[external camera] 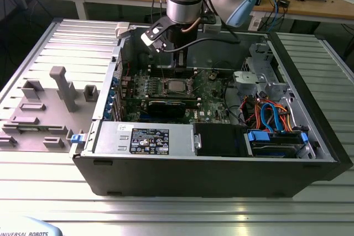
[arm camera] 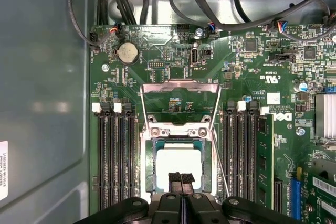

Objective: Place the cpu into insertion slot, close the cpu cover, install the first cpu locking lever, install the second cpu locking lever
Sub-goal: 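Close the cpu cover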

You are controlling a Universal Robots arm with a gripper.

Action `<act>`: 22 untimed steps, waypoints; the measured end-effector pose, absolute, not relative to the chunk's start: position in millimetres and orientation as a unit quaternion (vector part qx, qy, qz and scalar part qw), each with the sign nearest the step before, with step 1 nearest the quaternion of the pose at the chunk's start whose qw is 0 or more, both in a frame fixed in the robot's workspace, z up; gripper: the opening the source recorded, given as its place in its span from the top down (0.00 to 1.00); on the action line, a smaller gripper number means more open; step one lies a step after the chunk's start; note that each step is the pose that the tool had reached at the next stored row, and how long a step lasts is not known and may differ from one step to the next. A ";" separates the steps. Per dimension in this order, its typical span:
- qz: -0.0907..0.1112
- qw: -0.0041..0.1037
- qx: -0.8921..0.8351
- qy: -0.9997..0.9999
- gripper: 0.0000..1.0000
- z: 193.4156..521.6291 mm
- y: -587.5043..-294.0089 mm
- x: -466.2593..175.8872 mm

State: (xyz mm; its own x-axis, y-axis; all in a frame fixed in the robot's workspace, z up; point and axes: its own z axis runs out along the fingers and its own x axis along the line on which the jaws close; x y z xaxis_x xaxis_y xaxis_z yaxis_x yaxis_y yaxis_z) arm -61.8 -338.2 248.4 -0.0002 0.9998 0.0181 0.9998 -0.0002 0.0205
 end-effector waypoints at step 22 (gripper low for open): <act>0.014 0.001 0.707 0.707 0.89 255.4 -338.2 -61.8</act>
State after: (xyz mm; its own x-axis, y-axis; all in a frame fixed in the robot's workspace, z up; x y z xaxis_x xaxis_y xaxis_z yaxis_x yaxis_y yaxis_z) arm -61.8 -338.2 255.4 -0.0002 0.9998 0.0180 0.9998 -0.0002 0.0205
